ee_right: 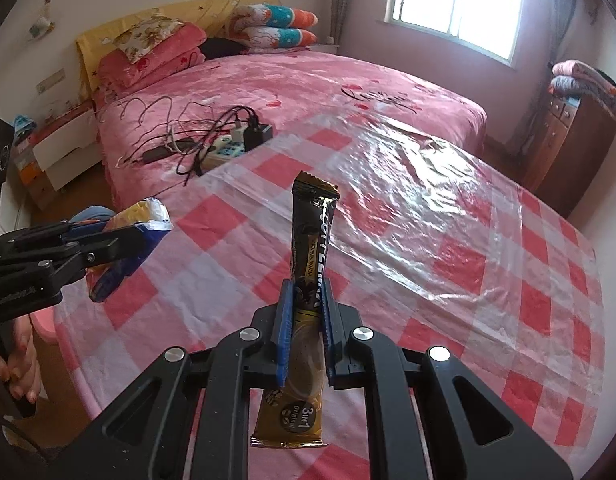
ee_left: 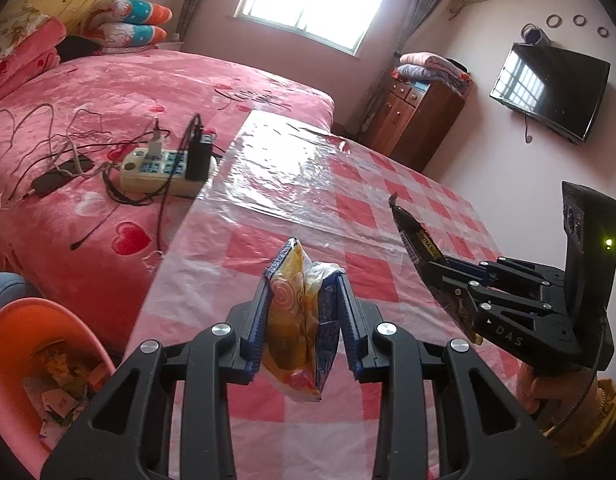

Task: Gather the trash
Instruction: 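Carry the snack pack and coffee stick to the orange bucket and release both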

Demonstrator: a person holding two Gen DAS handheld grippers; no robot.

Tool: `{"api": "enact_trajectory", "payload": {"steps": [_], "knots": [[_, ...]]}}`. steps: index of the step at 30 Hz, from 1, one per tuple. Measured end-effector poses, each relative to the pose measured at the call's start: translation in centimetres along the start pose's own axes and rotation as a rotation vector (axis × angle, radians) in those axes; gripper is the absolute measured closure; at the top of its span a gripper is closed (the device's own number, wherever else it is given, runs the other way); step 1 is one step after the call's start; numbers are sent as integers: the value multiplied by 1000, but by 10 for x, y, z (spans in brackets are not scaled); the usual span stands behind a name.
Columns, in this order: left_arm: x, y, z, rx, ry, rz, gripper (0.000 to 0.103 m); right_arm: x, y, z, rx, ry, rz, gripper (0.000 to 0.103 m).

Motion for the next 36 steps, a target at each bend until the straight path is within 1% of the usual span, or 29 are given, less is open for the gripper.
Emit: {"api": "enact_trajectory", "payload": {"steps": [11,19,24,28,36], "knots": [[-28,33,-2,-44,-38,43,69,-7,39,15,-65,-18,29,89],[-43,65,-10,-82,-48,97,69,-5,74,24,-112,-20,82,89],[-56,96,-20,-123,-49,152,69,-1,107,30,-144,-15,150,89],[-68,126,-31,-164,-49,210,69,4,138,35,-164,-5,226,89],[-86,181,-57,-259,-43,310,68,10,218,41,-224,13,398,89]]}}
Point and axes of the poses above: each gripper's, at about its wrist camera, not at the fingertips, and x roughly the way its jaws point, y to its left, z to its top, the point moved 8 cm from there along x, roughly the way its jaws point, and after that the axes turned 1 degree about -x, right-handed, at the moved point
